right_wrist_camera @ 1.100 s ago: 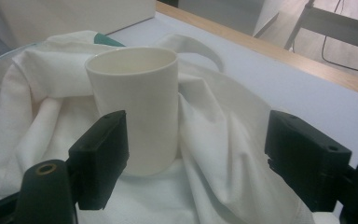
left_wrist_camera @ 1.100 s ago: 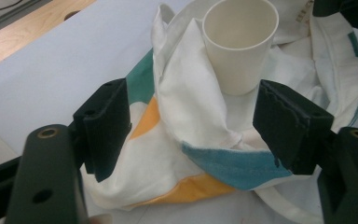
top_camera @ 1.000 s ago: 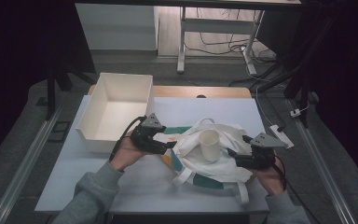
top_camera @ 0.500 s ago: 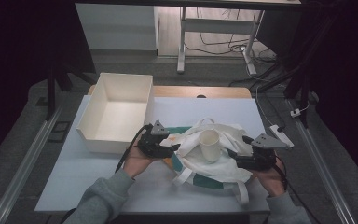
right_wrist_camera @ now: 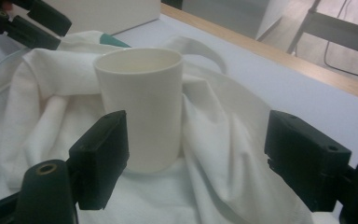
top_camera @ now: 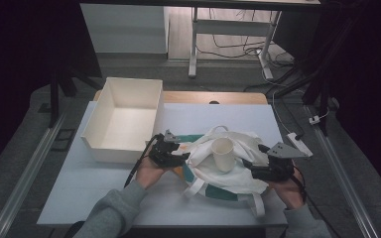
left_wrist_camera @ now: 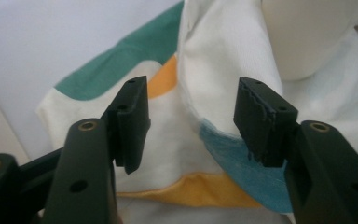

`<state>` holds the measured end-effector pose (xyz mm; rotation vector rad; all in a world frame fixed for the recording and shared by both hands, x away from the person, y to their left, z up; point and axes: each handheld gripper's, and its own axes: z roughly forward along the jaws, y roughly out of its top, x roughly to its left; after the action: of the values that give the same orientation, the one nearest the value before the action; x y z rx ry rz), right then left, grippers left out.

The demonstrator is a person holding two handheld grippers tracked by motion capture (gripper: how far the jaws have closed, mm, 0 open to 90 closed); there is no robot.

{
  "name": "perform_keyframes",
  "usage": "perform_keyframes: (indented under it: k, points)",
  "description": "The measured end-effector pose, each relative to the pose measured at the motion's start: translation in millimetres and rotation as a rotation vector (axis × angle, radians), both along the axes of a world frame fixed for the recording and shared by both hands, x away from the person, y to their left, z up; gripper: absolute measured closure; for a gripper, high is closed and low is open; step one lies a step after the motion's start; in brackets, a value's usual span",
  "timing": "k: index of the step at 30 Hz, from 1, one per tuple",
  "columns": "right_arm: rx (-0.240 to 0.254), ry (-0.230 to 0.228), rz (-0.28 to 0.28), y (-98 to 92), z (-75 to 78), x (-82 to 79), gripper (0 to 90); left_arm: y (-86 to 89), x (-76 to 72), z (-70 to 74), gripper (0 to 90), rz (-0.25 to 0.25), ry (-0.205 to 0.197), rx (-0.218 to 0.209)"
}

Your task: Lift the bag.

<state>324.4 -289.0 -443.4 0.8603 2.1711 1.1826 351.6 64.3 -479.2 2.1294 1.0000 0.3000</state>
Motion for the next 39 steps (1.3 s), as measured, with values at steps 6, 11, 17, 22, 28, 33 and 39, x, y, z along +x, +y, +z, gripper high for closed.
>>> perform_keyframes:
  k: [6, 11, 17, 22, 28, 33, 39]
  points:
    - [-0.021, -0.007, -0.060, -9.5, 5.4, 0.1, 23.0, 1.0, 2.5, -8.7, 54.8, -0.057, 0.082, 0.003]
    - [-0.059, 0.021, -0.136, -22.5, 8.1, 2.3, 25.1, 0.8, 1.4, -13.7, 69.5, -0.089, 0.095, 0.042]
    - [-0.140, 0.092, -0.193, -32.7, 8.2, 4.4, 28.5, 3.9, -3.3, -5.8, 78.0, -0.127, 0.077, 0.021]
    - [-0.207, 0.180, -0.201, -30.1, -0.3, 7.0, 30.8, 8.1, -6.3, 2.9, 79.2, -0.142, 0.060, -0.022]
    - [-0.269, 0.209, -0.215, -31.7, -5.6, 8.7, 55.9, 13.5, -9.6, 14.7, 79.7, -0.152, 0.030, -0.059]
    - [-0.285, 0.179, -0.234, -35.5, 2.6, 5.2, 72.9, 20.7, -10.9, 24.1, 80.4, -0.150, 0.007, -0.095]
    - [-0.205, 0.101, -0.257, -46.1, 19.7, -1.2, 78.2, 29.7, -11.9, 34.0, 81.1, -0.141, -0.026, -0.133]
